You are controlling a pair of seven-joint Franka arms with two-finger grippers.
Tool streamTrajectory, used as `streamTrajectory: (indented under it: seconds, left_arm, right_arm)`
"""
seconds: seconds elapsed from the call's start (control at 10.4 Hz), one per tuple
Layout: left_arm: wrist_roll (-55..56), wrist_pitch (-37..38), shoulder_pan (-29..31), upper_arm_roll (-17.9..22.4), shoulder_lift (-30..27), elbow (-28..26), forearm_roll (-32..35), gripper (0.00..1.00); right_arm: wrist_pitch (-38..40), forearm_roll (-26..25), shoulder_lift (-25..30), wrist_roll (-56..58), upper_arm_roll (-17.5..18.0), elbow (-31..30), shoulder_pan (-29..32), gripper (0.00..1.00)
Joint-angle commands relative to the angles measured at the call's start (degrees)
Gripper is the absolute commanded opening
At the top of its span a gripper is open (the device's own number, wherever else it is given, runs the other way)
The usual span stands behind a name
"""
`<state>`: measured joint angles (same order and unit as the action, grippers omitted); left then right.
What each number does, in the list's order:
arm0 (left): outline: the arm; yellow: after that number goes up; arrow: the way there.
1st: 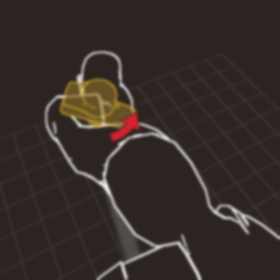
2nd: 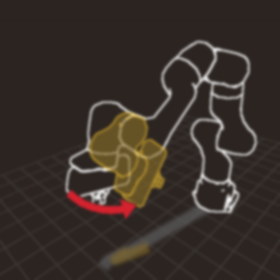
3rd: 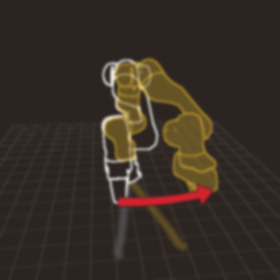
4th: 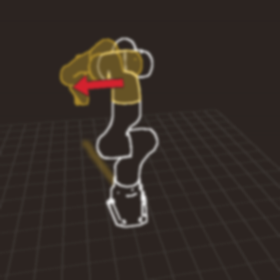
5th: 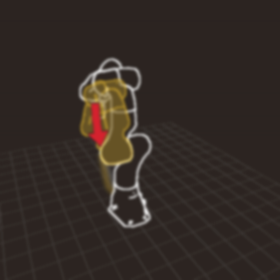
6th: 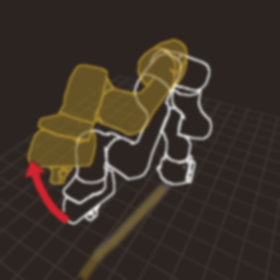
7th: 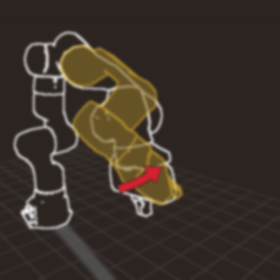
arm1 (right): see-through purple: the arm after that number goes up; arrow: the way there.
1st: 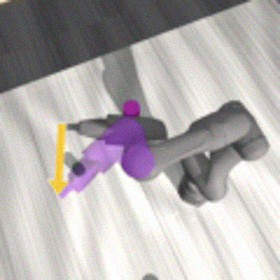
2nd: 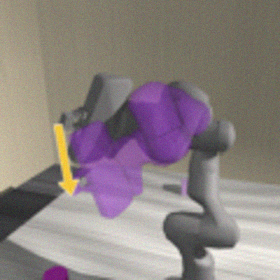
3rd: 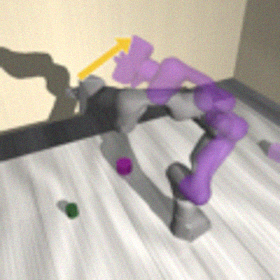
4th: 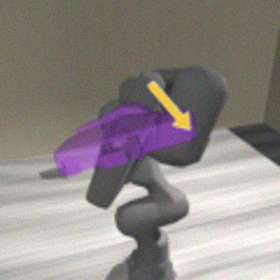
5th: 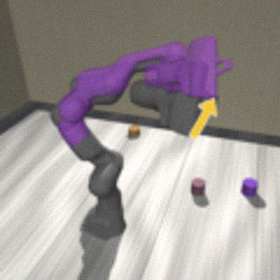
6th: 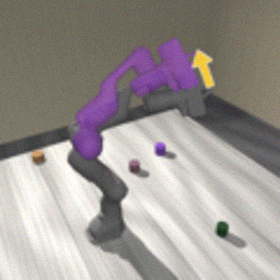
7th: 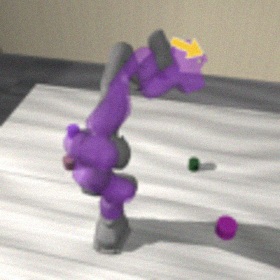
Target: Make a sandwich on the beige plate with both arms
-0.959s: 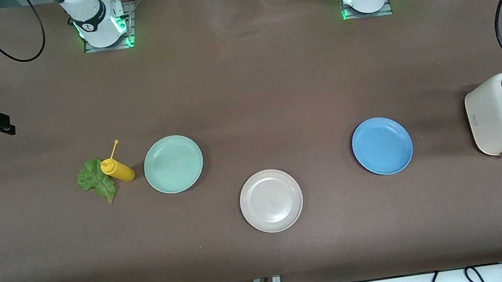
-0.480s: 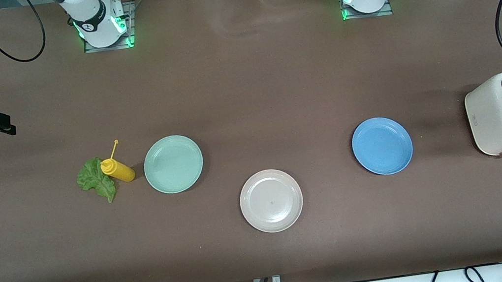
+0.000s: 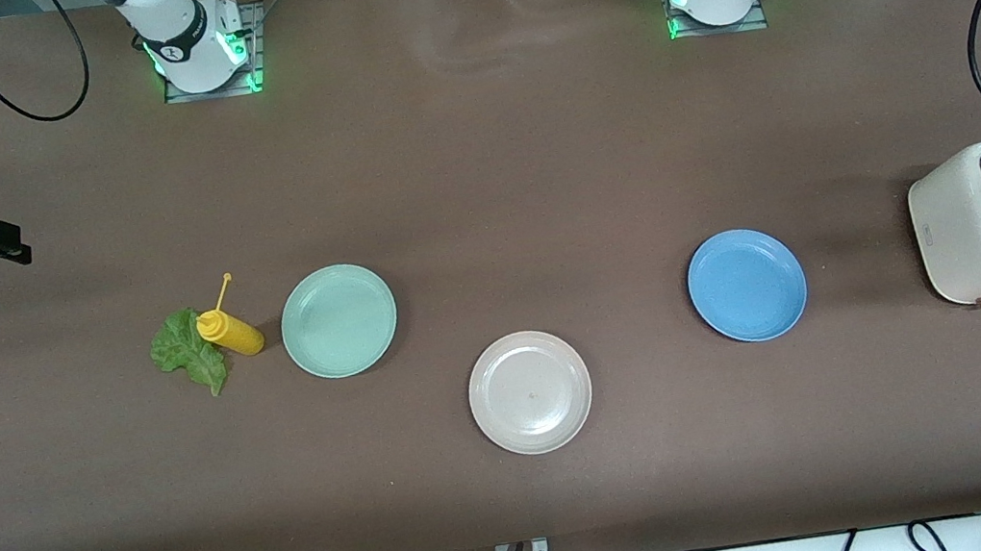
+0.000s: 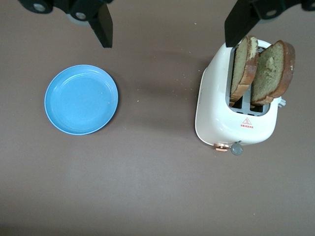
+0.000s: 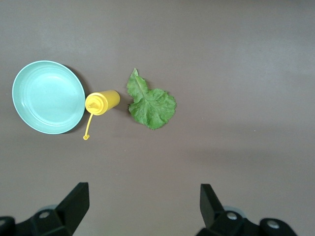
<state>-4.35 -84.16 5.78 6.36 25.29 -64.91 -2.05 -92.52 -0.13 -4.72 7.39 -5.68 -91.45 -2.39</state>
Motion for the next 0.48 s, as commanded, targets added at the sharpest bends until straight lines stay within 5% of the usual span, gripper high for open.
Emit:
streamTrajectory:
  seconds: [0.0,0.38]
  left_arm:
    - [-1.5,-0.6,0.1,0.2,-0.7,-1.1,-0.9,1.0]
    - [-1.5,-0.7,0.1,0.3,-0.7,-1.1,-0.9,1.0]
  right_arm:
    - [0.3,0.1,-0.5,0.1,0.2,1.2,0.3,1.0]
    - [0.3,0.5,-0.5,0.2,0.2,1.2,0.3,1.0]
